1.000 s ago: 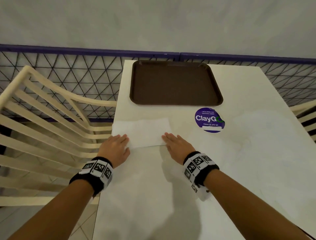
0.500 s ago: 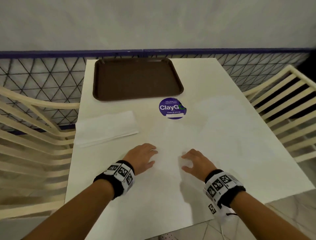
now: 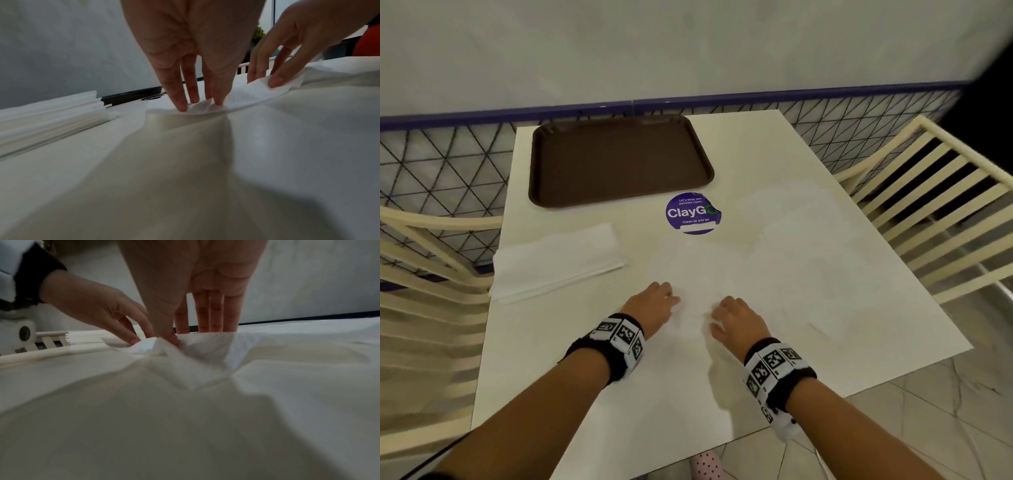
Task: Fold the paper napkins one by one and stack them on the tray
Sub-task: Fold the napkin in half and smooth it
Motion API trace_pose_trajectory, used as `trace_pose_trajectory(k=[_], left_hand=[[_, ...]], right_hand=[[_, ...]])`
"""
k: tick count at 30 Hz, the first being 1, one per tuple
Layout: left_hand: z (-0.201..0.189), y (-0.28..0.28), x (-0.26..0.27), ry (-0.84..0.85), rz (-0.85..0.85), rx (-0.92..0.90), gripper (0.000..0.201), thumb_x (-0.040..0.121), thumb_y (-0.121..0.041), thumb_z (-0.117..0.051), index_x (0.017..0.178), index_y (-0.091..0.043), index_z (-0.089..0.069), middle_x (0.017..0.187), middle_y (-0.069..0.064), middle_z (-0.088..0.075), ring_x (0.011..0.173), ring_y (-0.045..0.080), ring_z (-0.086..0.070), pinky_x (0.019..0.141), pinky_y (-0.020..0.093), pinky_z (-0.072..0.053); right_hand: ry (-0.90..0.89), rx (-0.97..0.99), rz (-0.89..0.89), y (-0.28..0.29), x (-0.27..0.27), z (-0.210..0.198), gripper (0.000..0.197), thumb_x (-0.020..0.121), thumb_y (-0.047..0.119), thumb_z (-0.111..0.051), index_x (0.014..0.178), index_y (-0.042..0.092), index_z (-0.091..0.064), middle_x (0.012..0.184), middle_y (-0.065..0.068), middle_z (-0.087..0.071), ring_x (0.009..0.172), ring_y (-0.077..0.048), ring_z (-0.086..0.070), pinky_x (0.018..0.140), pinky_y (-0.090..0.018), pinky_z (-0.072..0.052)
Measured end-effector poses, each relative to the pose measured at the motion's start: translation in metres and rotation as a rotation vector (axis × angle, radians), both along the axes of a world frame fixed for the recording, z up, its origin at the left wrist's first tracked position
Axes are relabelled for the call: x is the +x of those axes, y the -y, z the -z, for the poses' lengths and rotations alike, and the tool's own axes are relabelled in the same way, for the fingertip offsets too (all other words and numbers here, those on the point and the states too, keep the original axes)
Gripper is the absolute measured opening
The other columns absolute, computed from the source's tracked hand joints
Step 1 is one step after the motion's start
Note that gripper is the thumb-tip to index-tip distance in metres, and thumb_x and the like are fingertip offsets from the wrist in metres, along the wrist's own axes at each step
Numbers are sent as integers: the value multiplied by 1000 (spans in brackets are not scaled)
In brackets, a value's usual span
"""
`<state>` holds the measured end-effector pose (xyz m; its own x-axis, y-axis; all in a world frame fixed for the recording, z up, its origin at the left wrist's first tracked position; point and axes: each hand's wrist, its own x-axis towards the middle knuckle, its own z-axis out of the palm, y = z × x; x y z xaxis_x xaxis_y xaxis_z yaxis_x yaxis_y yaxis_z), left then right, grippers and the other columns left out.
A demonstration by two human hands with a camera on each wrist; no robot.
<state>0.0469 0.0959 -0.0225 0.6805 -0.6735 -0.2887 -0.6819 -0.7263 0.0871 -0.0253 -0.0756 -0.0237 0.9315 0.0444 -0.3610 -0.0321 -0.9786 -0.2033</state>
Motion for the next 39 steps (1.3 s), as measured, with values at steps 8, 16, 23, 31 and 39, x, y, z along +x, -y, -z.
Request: trace_pose_trajectory(k=[8,16,23,31,39], left_hand=[[15,-5,-14,27,131,-25,73,53,-49,-76,115,-18,-56,113,9,-65,95,26,-67,74,32,-56],[24,5,-14,173,229,27,86,12,-16,-92,93,-18,-65,78,4,-73,63,19,-70,35,19,-47],[-2,12,-16,6,147,209,47,97,-6,-37,143,-10,-29,144,11,-34,130,24,-38,99,36,-42],[3,-11,-2,-107,-12,45,42,97,-17,-35,139,-18,-38,135,1,-43,122,20,-44,99,33,-38],[2,-32,16,-206,35,24,55,92,-3,-41,143,-20,-31,140,1,-36,128,18,-34,103,24,-30]], right_hand=[[33,121,44,9,5,1,32,98,27,-41,118,13,-62,130,-3,-48,118,-21,-46,96,-29,-41],[19,150,52,14,7,-1,28,97,26,-45,110,12,-66,126,-1,-51,116,-20,-48,96,-30,-42],[-15,122,35,10,-2,-5,36,94,39,-46,120,17,-57,134,0,-46,121,-20,-47,99,-30,-40],[-23,39,-92,-2,-23,-4,41,99,36,-34,134,19,-46,146,-6,-33,133,-21,-34,105,-34,-35],[-131,122,-14,2,-23,-1,41,102,33,-26,140,29,-40,157,4,-14,146,-17,-13,117,-33,-15]])
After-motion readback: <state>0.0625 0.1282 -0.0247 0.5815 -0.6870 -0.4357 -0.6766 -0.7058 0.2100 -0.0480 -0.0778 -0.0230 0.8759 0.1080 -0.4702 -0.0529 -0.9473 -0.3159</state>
